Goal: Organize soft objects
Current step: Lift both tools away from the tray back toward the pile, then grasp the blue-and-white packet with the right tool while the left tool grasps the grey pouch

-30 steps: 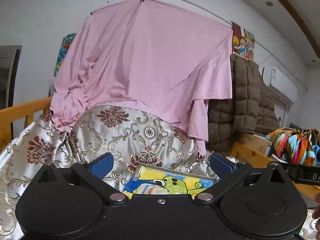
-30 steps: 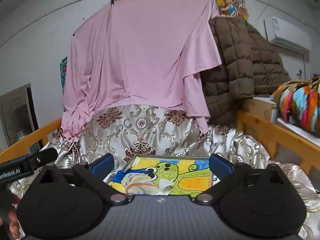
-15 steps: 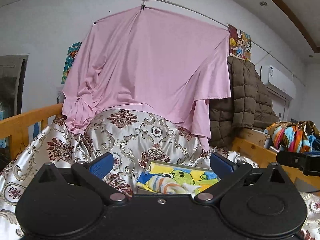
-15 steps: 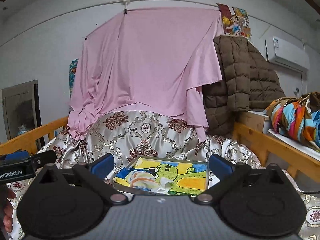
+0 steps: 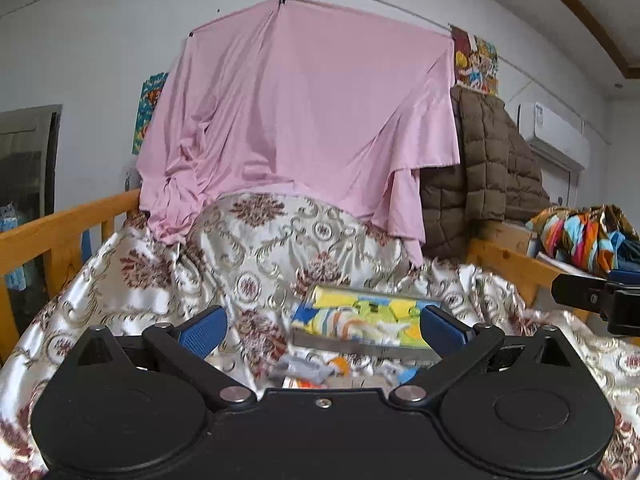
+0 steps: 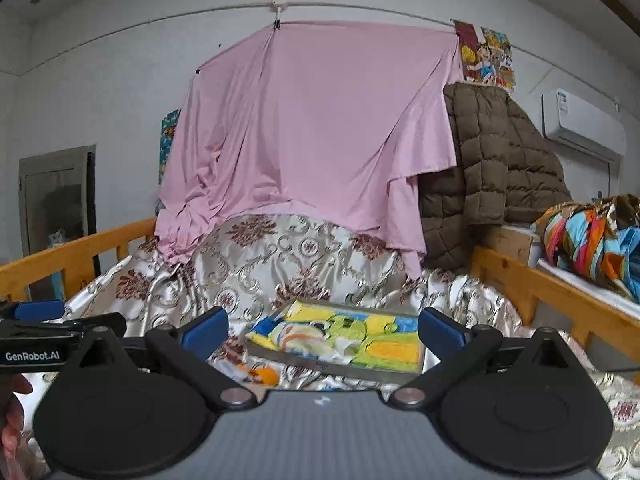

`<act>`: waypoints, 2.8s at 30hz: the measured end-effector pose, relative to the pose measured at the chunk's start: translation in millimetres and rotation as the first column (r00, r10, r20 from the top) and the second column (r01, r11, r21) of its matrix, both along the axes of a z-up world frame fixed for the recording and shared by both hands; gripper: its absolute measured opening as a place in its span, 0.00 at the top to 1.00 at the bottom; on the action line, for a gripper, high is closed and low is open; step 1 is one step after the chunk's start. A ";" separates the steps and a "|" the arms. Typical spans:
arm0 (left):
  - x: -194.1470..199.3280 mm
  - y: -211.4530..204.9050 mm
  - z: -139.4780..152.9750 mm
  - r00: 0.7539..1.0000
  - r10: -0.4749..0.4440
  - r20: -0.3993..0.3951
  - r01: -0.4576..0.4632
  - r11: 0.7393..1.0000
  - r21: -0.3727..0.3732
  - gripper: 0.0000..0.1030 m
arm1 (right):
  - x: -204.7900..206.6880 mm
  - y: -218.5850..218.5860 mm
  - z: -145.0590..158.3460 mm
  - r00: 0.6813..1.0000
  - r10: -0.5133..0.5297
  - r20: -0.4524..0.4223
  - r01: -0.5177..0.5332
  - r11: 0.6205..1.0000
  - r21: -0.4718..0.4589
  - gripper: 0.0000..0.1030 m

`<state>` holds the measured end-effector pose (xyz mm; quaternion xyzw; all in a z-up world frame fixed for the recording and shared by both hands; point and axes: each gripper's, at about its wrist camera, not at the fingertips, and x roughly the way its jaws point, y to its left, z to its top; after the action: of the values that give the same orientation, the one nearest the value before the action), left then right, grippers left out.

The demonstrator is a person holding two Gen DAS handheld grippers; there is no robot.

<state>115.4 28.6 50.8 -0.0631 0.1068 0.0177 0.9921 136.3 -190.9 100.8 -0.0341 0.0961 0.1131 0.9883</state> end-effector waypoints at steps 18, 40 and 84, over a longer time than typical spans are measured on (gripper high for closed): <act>-24.8 2.8 -23.4 0.982 -0.015 -0.190 0.032 0.996 0.084 0.01 | -24.8 0.3 -47.7 0.987 0.014 -0.158 -0.024 0.998 -0.062 0.00; 50.2 13.2 -80.1 0.762 -0.155 -0.629 0.155 0.986 -0.055 0.01 | 13.9 32.8 -126.5 0.820 0.026 -0.571 -0.174 0.963 -0.206 0.00; 136.7 49.6 -103.6 0.726 -0.254 -0.640 0.071 0.952 -0.297 0.31 | 97.9 43.3 -168.1 0.812 0.107 -0.574 -0.256 0.949 -0.185 0.30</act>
<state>252.1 78.2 -52.8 -0.1680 0.4630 -0.0621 0.8681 234.2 -147.6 -67.3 -0.1348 0.3895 0.1994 0.8890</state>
